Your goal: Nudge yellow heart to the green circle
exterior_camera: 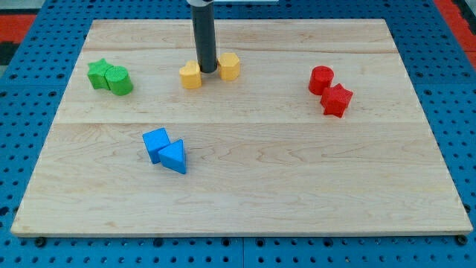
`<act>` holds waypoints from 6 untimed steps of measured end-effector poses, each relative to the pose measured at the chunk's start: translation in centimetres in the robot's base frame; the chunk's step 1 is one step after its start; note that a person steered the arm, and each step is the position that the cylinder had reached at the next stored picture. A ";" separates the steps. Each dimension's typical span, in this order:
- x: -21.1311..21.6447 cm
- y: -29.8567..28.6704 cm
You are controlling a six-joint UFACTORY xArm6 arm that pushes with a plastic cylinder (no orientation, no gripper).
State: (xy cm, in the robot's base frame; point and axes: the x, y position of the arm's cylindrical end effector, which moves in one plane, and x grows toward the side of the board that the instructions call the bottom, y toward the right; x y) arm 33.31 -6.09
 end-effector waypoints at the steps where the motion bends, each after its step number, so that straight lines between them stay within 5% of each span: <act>1: 0.5 -7.1; 2: 1.4 -9.0; 4: 4.4 -1.6; 5: 6.8 -5.9; 6: 2.3 -7.0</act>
